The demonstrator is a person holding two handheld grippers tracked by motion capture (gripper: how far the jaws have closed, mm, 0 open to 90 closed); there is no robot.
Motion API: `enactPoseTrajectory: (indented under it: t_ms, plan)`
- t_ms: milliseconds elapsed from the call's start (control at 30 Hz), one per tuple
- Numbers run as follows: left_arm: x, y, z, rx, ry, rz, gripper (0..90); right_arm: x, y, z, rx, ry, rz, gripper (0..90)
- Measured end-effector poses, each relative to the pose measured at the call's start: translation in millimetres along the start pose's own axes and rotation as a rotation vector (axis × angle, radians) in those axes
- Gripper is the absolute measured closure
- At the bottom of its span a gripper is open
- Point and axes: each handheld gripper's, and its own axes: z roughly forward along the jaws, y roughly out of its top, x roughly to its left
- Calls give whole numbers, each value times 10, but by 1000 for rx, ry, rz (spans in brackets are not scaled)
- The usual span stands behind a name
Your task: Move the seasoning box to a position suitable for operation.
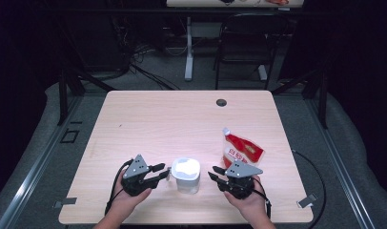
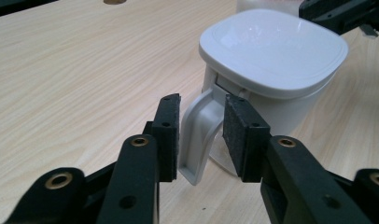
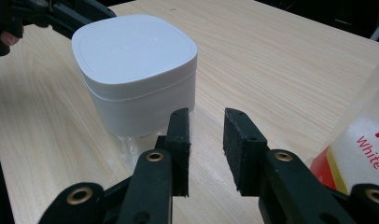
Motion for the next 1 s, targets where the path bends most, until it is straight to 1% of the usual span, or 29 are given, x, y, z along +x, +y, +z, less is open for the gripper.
enactPoseTrajectory:
  t_ms: [33, 67, 133, 233, 367, 400, 467, 533, 633, 700, 767, 800, 867, 933, 1000]
  plan:
    - [2, 15, -11, -10, 2, -6, 701, 0, 1, -1, -1, 0, 1, 721]
    - [2, 35, -24, -11, 8, -10, 722, -1, 2, -3, 0, 1, 2, 722]
    - [3, 77, -40, -14, -3, -21, 784, -2, 7, -4, 8, 2, 1, 719]
    - [-14, 149, -51, -12, -2, -13, 851, 2, 12, 0, 12, 15, 5, 726]
    - [-44, 232, -34, -8, -4, -15, 899, 20, 31, 11, 15, 17, -1, 749]
    - [-56, 262, -23, -7, -8, -15, 900, 27, 37, 14, 18, 18, -1, 766]
    - [-79, 341, -21, 6, -10, 0, 900, 40, 61, 20, 31, 24, 2, 803]
    - [-97, 413, -10, 12, -24, 3, 900, 54, 103, 18, 48, 24, -18, 824]
    - [-123, 487, 58, 64, -25, 10, 900, 53, 169, 4, 46, 30, -24, 846]
    - [-137, 506, 103, 82, -32, 3, 900, 45, 209, 8, 48, 29, -24, 849]
    - [-151, 511, 128, 80, -17, -1, 900, 42, 241, 20, 48, 31, -24, 848]
    - [-153, 514, 135, 87, -12, -2, 900, 44, 252, 26, 49, 29, -25, 849]
    - [-157, 517, 144, 99, 8, 8, 900, 46, 268, 42, 53, 28, -33, 854]
    - [-155, 513, 141, 100, 8, 6, 900, 48, 272, 45, 52, 28, -39, 860]
    - [-147, 480, 127, 81, 7, -7, 900, 47, 253, 45, 33, 40, -24, 875]
